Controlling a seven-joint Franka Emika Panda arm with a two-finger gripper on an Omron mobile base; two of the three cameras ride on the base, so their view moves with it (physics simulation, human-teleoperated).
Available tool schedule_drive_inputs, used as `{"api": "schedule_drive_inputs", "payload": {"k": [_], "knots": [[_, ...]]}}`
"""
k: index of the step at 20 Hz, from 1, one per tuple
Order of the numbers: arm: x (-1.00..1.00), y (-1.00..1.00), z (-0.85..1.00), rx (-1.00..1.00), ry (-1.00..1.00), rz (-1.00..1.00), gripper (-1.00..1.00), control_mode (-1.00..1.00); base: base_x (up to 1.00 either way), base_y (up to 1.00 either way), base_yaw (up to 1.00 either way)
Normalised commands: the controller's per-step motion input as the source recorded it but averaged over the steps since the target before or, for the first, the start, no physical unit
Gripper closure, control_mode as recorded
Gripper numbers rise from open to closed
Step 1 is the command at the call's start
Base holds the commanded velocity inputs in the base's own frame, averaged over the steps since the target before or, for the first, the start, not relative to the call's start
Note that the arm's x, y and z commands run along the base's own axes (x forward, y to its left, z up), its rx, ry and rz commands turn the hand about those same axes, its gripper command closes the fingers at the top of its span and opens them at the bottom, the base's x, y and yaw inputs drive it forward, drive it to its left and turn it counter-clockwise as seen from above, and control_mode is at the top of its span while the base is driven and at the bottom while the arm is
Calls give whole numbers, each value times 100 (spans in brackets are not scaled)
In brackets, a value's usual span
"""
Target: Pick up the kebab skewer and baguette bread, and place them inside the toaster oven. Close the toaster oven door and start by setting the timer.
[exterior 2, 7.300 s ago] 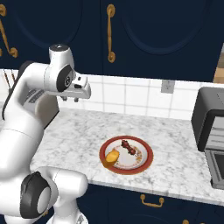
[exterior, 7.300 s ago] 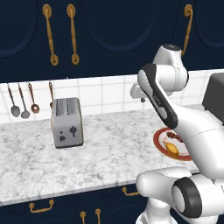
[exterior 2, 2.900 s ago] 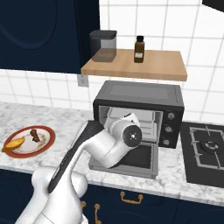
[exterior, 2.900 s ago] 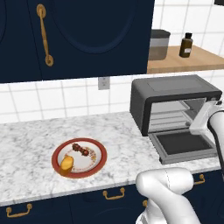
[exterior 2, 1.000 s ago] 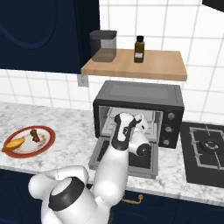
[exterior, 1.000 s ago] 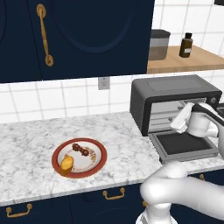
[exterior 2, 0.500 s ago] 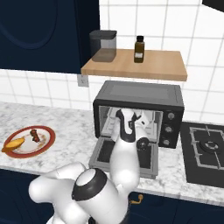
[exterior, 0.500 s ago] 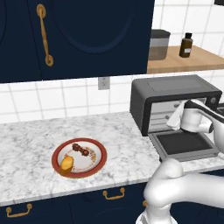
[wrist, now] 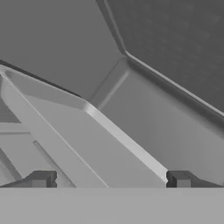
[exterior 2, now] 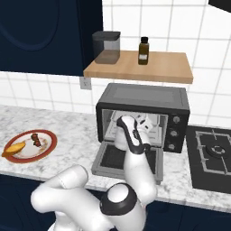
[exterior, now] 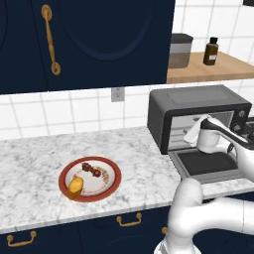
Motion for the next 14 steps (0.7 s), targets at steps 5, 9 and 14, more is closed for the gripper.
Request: {"api": "schedule_drive_inputs", "payload": {"k": [5,9,14], "knots": [[27,-16,-7,-2,0,-3,-100,-100,0,0,0],[2,-22,-1,0,0,-3,100,-100,0,0,0],[-22,-33,0,1,0,0,100,-100,0,0,0]]}}
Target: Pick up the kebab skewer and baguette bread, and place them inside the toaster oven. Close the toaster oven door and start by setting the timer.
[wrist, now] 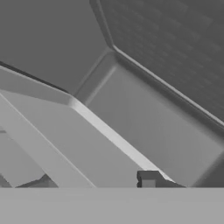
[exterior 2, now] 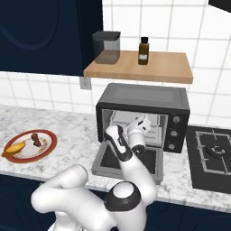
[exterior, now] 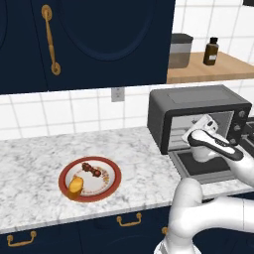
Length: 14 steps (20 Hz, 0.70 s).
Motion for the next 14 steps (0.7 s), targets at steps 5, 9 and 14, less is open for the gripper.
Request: {"api": "schedule_drive_inputs", "payload": {"k": [5,9,14], "knots": [[-63,-25,4,6,0,0,100,-100,0,0,0],[-94,-30,19,11,9,0,100,-100,0,0,0],[-99,-32,28,10,16,0,100,-100,0,0,0]]}}
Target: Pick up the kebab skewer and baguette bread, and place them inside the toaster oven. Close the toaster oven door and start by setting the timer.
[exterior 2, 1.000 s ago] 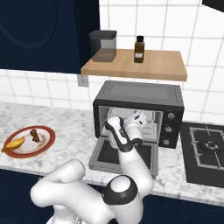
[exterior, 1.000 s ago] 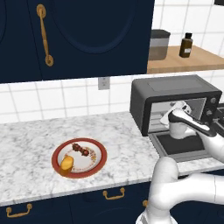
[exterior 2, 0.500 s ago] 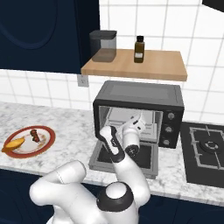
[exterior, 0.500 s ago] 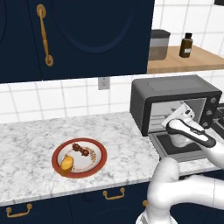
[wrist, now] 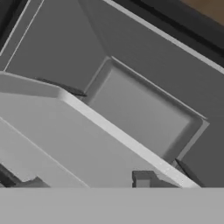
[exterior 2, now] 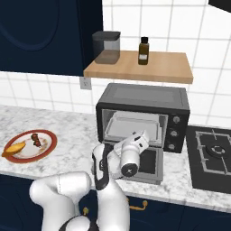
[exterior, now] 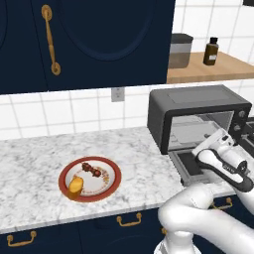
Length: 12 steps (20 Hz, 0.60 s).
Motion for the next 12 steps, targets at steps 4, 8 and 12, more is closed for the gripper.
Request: {"api": "schedule_drive_inputs", "payload": {"k": [4,8,12], "knots": [[-95,-21,35,5,21,0,100,-100,0,0,0],[-100,-15,82,7,21,1,100,-100,0,0,0],[-100,-12,100,9,29,3,100,-100,0,0,0]]}}
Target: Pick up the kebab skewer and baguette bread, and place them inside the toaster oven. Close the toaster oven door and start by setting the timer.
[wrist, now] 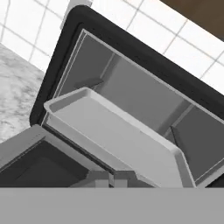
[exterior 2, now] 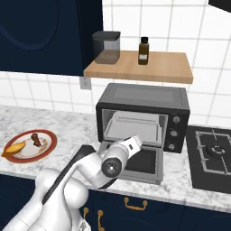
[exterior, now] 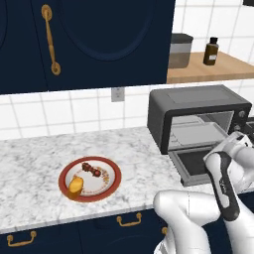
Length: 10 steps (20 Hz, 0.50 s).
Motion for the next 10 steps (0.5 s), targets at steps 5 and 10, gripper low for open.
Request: {"api": "schedule_drive_inputs", "payload": {"k": [5,10], "knots": [[-77,8,100,10,46,-2,100,-100,0,0,0],[-58,65,90,4,49,-16,100,-100,0,0,0]]}}
